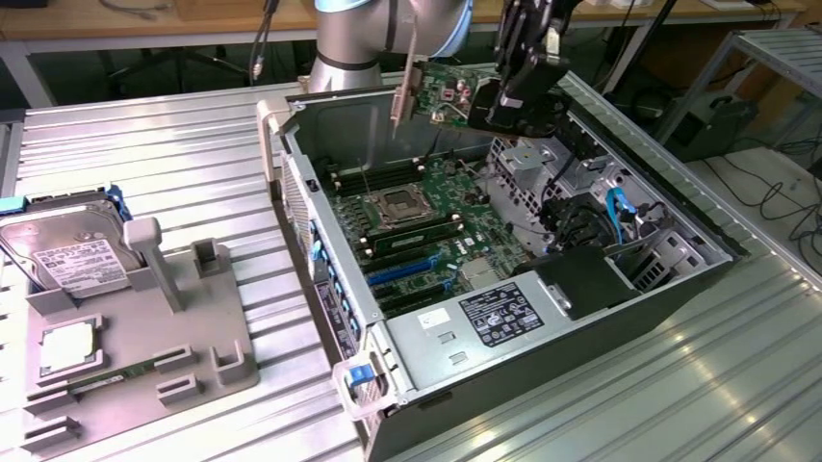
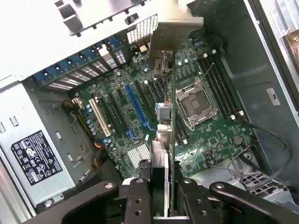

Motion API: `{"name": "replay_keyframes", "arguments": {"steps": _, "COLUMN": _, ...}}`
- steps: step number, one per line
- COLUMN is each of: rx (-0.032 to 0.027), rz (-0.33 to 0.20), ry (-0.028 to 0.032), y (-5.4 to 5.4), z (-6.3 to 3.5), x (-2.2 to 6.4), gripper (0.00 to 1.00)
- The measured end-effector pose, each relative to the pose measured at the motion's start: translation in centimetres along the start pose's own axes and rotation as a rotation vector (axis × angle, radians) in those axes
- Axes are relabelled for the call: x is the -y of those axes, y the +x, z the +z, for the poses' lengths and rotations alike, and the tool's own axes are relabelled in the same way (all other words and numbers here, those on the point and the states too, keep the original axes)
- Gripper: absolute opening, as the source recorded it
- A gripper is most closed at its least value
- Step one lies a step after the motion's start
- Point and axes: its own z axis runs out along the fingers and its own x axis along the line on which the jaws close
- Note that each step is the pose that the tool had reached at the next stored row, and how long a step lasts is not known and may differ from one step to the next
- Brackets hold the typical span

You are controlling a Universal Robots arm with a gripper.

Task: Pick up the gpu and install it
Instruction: 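Insert the gpu into the slot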

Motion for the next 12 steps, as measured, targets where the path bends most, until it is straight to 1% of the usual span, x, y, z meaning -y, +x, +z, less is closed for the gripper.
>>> {"name": "replay_keyframes", "arguments": {"steps": 1, "rx": -0.0018, "rz": -0.050, "ry": -0.0009, "y": 0.04, "z": -0.01, "x": 0.02, "gripper": 0.27}}
{"name": "replay_keyframes", "arguments": {"steps": 2, "rx": -0.0042, "rz": -0.122, "ry": -0.0021, "y": 0.09, "z": -0.01, "x": 0.04, "gripper": 0.27}}
{"name": "replay_keyframes", "arguments": {"steps": 3, "rx": -0.0047, "rz": -0.138, "ry": -0.0024, "y": 0.10, "z": -0.01, "x": 0.05, "gripper": 0.27}}
{"name": "replay_keyframes", "arguments": {"steps": 12, "rx": -0.0068, "rz": -0.203, "ry": -0.0035, "y": 0.12, "z": 0.00, "x": 0.06, "gripper": 0.27}}
